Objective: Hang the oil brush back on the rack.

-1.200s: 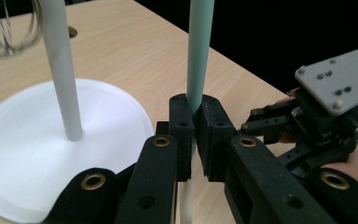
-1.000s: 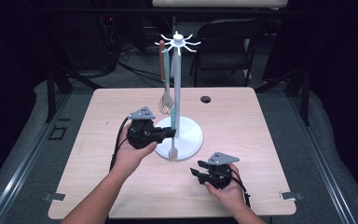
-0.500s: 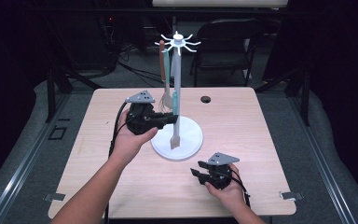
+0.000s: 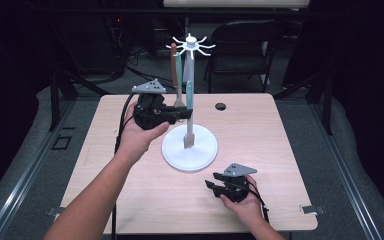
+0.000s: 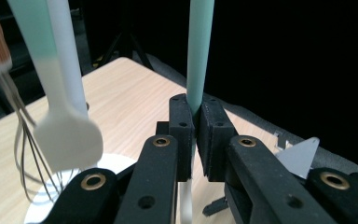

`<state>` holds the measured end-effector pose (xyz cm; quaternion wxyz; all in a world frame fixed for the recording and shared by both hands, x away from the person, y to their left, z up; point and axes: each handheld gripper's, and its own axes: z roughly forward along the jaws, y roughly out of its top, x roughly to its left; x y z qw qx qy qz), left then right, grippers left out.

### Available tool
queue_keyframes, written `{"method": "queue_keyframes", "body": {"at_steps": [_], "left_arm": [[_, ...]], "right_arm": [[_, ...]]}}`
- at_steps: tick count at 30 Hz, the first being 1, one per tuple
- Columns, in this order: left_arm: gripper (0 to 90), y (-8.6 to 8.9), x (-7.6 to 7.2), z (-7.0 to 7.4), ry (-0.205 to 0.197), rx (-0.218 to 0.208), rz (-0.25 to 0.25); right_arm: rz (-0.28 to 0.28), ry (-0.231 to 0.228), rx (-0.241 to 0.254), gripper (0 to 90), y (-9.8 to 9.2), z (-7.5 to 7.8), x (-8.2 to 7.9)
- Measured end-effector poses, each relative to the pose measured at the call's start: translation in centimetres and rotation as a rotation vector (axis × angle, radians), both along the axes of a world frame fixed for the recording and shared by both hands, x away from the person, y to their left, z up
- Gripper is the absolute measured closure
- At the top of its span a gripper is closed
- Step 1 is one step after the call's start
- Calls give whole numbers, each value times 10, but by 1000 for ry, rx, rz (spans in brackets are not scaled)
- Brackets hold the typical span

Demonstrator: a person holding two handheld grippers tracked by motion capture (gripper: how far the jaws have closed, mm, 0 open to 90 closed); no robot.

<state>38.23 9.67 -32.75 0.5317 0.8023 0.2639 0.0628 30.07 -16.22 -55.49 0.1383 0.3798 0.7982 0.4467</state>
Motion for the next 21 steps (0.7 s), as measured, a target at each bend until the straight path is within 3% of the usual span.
{"method": "queue_keyframes", "body": {"at_steps": [6,11,21], "left_arm": [[849,-5,7,20,-12,-4,-13],[849,-6,13,33,1,-17,-25],[849,-8,31,37,44,-35,-26]], "right_arm": [[-5,6,-1,556,-1,-1,1],[-1,8,1,556,-2,-1,0],[1,5,4,555,-3,-2,0]]}}
